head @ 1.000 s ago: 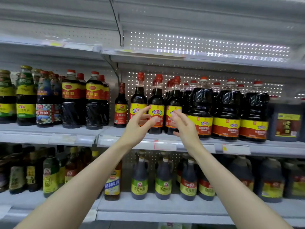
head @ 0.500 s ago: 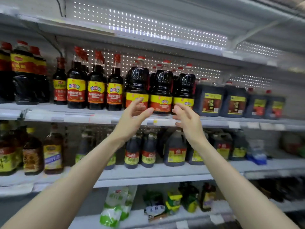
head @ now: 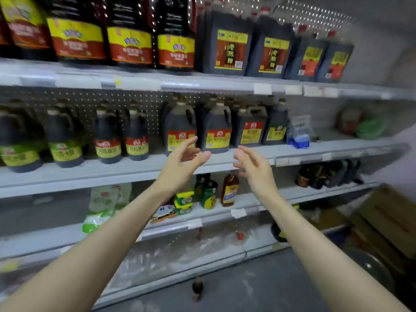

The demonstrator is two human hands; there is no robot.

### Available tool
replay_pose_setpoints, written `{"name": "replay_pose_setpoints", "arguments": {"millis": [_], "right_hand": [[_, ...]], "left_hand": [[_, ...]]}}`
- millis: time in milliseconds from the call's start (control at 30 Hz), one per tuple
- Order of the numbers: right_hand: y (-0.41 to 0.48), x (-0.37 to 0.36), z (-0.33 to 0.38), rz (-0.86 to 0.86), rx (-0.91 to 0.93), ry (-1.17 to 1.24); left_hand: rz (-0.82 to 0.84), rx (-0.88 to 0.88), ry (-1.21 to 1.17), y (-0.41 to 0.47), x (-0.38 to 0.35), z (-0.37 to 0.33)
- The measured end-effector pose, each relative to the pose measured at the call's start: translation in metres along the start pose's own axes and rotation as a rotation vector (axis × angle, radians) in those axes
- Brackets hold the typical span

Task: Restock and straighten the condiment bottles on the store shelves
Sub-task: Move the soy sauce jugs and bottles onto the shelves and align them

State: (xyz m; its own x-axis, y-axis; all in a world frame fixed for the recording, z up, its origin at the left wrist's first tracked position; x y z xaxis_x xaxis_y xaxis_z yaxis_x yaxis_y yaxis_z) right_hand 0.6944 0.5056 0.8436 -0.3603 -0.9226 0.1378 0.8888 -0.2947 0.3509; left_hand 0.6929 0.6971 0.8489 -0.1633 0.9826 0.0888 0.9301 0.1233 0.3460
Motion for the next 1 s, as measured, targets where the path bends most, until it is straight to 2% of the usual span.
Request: {"name": "replay_pose_setpoints", "arguments": {"millis": [267,600,1000], "right_hand": [[0.004,-0.006,-0.159,0.021,-0.235,-0.046],[-0.024,-0.067,-0.371,0.041,-0.493,-0.146],[-0.113,-0.124,-0.632,0.109,-0.74,-0.21]], "left_hand": [[0.035,0.244,0.055,-0.008,-0.058,0.147],[0.024,0.579,0.135,-0.033,-0.072,0.365],[0.061,0.902,0.269,-0.115,-0.086,0.622]]}}
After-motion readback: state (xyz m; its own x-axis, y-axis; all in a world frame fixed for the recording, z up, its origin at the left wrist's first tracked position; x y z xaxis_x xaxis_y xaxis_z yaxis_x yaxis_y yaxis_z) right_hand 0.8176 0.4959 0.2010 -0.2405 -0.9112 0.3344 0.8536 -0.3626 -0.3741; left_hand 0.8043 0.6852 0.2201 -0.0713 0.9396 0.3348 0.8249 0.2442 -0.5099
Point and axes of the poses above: each hand's wrist, its own y-axis towards the middle knuckle, its own x-axis out of the back of the hand, z = x × y, the point moved 2 cm from there along y, towards the middle knuckle, and after that the axes turned 12 degrees about -z, right-handed, at the moved point
